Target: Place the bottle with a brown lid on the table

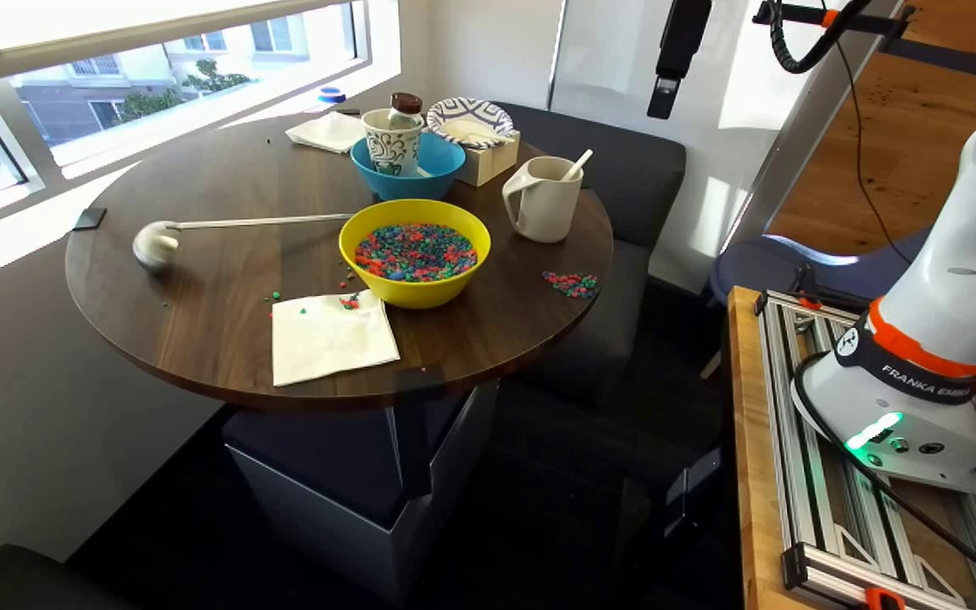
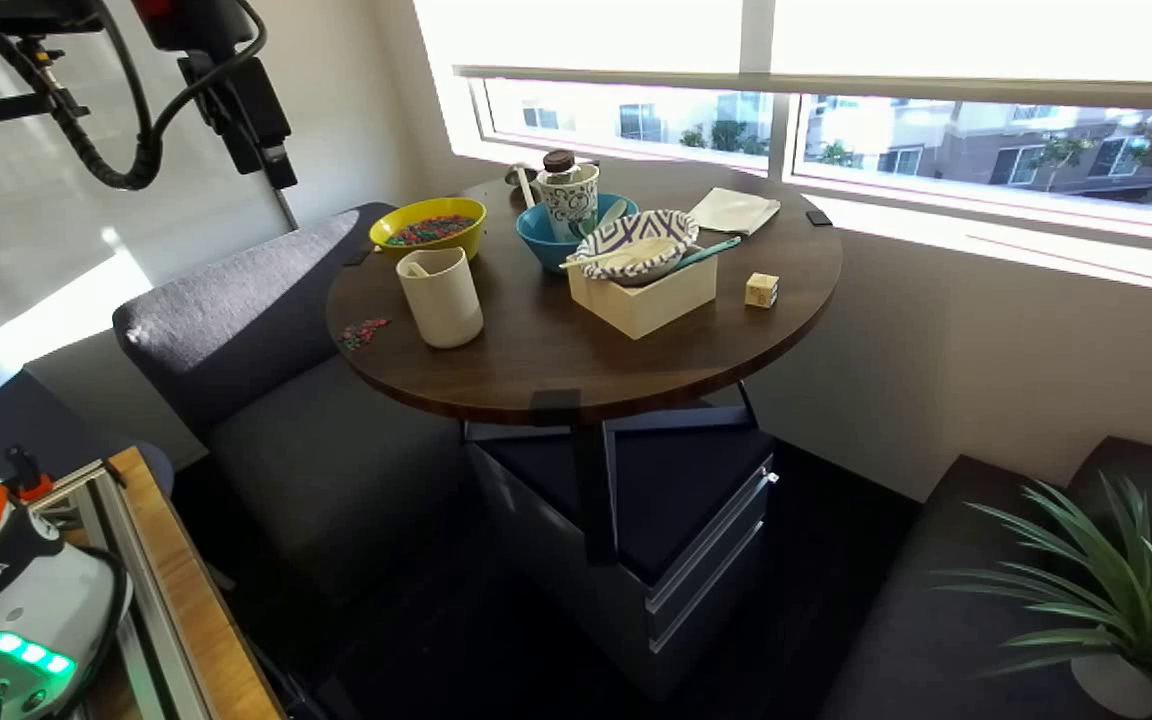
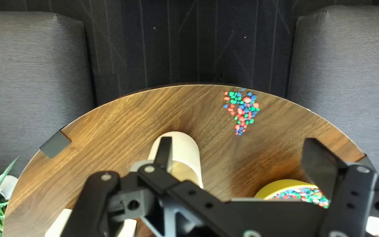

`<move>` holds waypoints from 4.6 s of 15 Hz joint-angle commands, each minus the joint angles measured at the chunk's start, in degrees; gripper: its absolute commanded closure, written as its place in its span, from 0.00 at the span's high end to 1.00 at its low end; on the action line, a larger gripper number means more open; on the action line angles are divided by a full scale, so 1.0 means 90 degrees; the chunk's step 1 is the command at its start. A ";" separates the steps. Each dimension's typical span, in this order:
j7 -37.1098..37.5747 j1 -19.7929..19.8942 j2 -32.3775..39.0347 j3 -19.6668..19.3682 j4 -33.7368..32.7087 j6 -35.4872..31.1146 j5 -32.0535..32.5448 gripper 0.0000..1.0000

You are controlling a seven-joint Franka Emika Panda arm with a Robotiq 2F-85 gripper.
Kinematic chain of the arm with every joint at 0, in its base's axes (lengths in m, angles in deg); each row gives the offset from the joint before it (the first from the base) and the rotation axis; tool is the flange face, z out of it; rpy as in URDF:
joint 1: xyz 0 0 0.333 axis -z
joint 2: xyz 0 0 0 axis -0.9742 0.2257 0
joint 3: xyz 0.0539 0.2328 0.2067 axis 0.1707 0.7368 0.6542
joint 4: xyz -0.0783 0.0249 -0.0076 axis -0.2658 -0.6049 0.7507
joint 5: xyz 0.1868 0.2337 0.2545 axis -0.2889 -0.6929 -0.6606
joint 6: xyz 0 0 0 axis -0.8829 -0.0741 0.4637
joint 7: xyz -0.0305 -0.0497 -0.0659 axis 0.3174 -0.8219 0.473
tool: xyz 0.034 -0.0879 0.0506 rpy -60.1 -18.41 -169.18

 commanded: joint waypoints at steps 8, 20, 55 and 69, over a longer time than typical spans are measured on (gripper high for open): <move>0.0005 -0.0008 0.0003 -0.0005 -0.0013 0.0015 0.0002 1.00; 0.0253 0.0056 -0.0119 -0.0061 0.0055 -0.0480 -0.0183 1.00; 0.0701 0.0274 0.3463 -0.0143 -0.3351 -0.1181 -0.0213 1.00; 0.1238 0.0121 0.4989 -0.0106 -0.4371 -0.1334 0.0006 1.00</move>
